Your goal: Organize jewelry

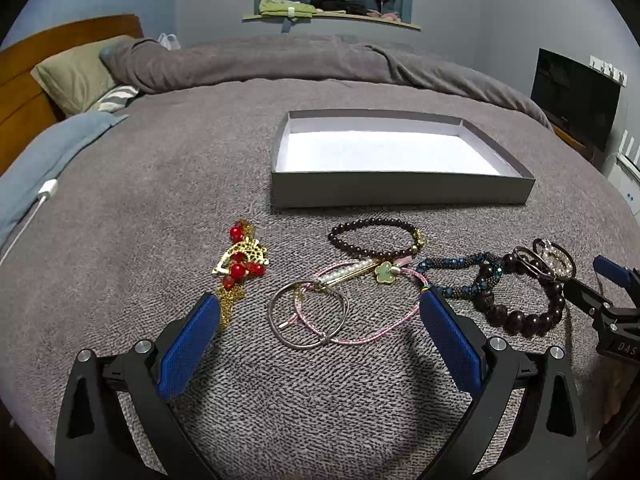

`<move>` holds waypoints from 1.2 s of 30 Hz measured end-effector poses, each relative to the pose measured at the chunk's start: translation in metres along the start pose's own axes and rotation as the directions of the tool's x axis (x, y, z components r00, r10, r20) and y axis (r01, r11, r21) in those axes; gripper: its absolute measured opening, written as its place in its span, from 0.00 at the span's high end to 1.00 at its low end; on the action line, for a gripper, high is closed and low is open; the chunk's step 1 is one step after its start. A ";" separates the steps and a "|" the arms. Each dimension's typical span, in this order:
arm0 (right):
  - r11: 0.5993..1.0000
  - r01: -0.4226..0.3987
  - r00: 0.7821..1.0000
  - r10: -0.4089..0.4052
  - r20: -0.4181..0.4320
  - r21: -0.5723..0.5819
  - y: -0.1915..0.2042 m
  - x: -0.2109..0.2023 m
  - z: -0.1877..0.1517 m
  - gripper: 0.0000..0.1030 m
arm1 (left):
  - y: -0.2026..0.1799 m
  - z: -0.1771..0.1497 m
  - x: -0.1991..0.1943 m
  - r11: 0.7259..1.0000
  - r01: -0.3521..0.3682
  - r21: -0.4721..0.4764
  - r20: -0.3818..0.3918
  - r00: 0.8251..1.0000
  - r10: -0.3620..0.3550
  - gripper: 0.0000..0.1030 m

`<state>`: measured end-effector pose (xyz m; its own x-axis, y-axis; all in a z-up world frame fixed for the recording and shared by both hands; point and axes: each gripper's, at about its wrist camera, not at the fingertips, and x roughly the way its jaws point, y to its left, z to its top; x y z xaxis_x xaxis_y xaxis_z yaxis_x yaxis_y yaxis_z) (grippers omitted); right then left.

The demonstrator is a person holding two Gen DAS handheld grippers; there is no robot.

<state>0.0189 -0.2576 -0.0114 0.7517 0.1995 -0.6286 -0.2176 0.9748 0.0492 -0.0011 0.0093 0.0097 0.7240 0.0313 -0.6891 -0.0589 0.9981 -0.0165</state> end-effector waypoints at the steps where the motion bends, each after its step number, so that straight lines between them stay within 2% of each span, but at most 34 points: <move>1: 1.000 0.000 1.000 0.000 0.000 0.000 0.001 0.000 0.000 0.05 | 0.000 0.000 0.000 1.000 0.000 0.000 0.000 1.000 0.000 0.04; 36: 1.000 -0.005 1.000 0.005 -0.006 0.004 0.001 -0.001 0.001 0.05 | 0.003 -0.001 0.000 1.000 0.019 -0.003 0.003 1.000 -0.019 0.04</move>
<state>0.0186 -0.2568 -0.0098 0.7469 0.2038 -0.6329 -0.2190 0.9742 0.0553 -0.0023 0.0118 0.0091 0.7272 0.0127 -0.6863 -0.0473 0.9984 -0.0316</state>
